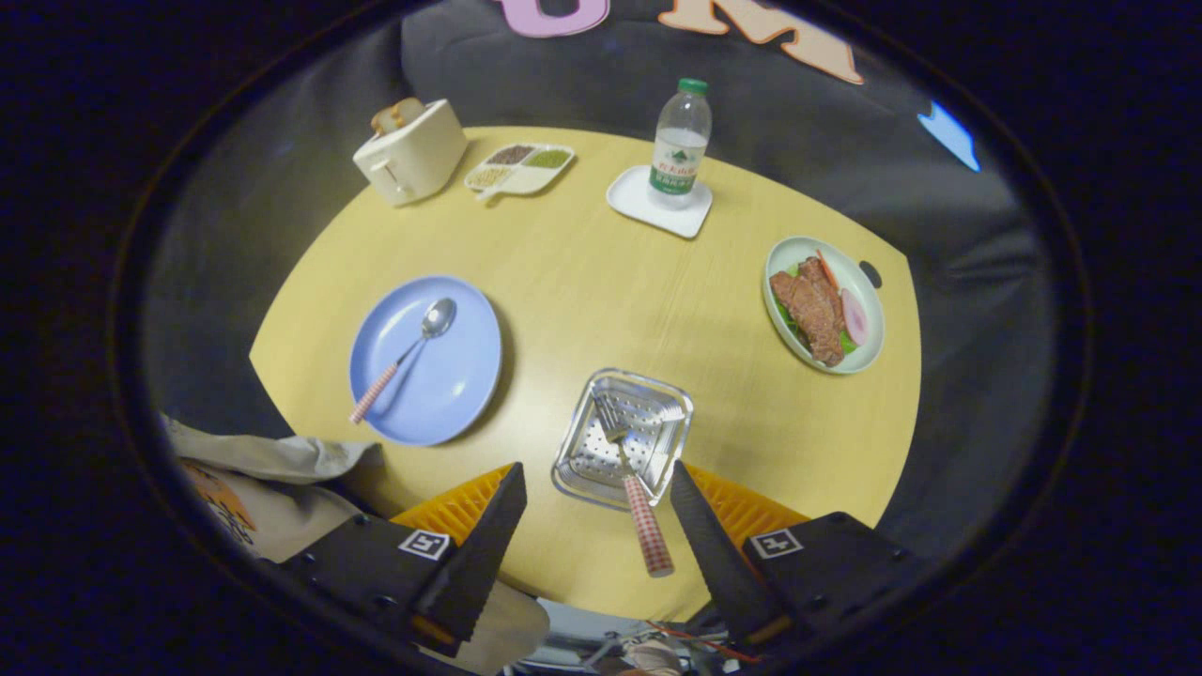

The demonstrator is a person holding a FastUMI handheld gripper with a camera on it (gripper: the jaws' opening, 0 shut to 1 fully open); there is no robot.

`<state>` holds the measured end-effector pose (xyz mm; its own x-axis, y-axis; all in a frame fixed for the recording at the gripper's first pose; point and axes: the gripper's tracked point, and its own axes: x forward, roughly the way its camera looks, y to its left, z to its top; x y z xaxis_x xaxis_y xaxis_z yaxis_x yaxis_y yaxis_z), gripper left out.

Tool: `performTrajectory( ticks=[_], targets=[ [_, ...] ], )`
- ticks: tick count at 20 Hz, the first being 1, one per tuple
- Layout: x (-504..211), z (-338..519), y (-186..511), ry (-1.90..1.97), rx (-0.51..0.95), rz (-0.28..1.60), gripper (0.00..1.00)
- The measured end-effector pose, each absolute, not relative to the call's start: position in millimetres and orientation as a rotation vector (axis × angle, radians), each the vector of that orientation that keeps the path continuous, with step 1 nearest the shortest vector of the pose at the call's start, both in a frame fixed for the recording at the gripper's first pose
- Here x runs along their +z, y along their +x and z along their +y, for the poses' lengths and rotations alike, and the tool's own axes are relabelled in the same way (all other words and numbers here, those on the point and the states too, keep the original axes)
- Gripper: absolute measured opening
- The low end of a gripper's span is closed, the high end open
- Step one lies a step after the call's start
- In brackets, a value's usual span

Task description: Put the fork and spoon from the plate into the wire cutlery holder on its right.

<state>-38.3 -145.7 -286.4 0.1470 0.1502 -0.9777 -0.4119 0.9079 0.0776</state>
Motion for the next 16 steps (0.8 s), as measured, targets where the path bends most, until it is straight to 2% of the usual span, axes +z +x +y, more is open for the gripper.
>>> performTrajectory(
  ticks=[8, 16],
  targets=[
    [-256, -92, -33, -0.040, 0.264, 1.048, 0.99],
    [-253, -49, -48, -0.058, 0.173, 0.881, 0.98]
  ],
)
